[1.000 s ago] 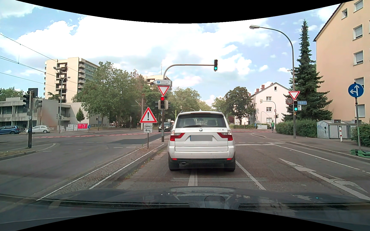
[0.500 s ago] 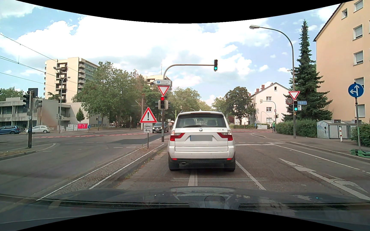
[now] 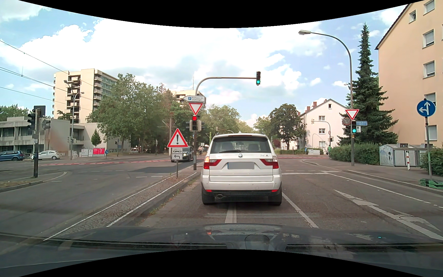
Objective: Follow the waypoints while adhering to traffic rules and regulations
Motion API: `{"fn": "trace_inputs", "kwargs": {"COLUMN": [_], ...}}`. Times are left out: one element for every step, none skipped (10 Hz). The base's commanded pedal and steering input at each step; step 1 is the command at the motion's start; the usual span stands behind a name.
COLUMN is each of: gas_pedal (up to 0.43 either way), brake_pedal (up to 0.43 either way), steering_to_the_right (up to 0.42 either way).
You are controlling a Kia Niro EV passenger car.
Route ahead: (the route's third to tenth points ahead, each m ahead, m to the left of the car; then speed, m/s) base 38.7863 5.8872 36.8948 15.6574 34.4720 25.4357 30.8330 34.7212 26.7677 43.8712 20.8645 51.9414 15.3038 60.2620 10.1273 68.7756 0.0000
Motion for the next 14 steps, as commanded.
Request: {"fn": "trace_inputs", "kwargs": {"gas_pedal": [0.0,0.0,0.0,0.0,0.0,0.0,0.0,0.0,0.0,0.0,0.0,0.0,0.0,0.0], "brake_pedal": [0.268,0.268,0.268,0.268,0.268,0.268,0.268,0.268,0.268,0.268,0.268,0.268,0.262,0.268], "steering_to_the_right": [-0.004,-0.004,-0.004,-0.004,-0.004,-0.004,-0.004,-0.004,-0.004,-0.004,-0.004,-0.004,-0.004,-0.004]}}
